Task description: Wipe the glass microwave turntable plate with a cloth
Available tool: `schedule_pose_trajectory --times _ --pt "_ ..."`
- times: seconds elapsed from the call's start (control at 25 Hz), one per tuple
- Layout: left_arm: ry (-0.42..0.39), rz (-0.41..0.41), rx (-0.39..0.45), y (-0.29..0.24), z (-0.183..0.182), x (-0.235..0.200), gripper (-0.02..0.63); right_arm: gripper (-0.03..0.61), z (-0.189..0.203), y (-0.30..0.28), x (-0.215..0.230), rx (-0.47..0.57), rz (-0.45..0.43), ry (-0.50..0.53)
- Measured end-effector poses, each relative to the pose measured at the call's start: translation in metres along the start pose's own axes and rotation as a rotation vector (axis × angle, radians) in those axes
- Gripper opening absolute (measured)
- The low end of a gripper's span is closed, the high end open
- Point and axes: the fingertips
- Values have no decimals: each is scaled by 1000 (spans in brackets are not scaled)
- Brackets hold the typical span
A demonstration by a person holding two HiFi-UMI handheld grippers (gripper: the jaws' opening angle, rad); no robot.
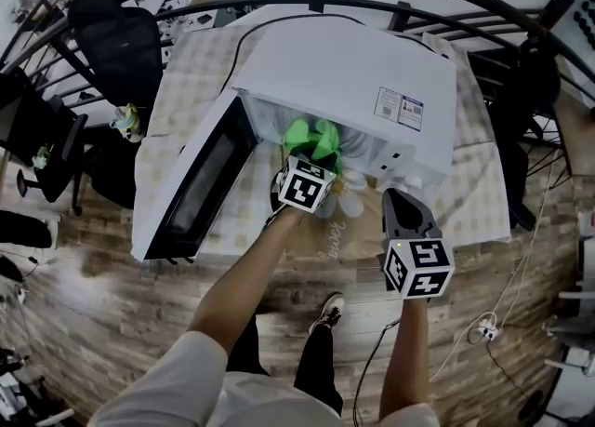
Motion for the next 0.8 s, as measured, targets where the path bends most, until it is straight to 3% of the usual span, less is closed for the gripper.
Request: schedule_pose_trajectory --times 0.28,0.48,0.6,0.8 --pt "22 153 -5 -25 -15 48 132 14 7 5 2 -17 14 -2" --pt "57 231 97 -24 -29 61 132 14 10 0 3 -26 20 -6" --pt "65 161 174 -9 -40 28 133 14 10 -7 1 -26 14 -7" --pt "-42 -108 168 11 -43 -64 133 14 12 -19 -10 -30 -4 -6"
Point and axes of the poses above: the fingertips, and each gripper's own axes: y backward along the fingers, x to its right, z out of its underside, and after that the axes turned 2 degrees about -z, right-handed
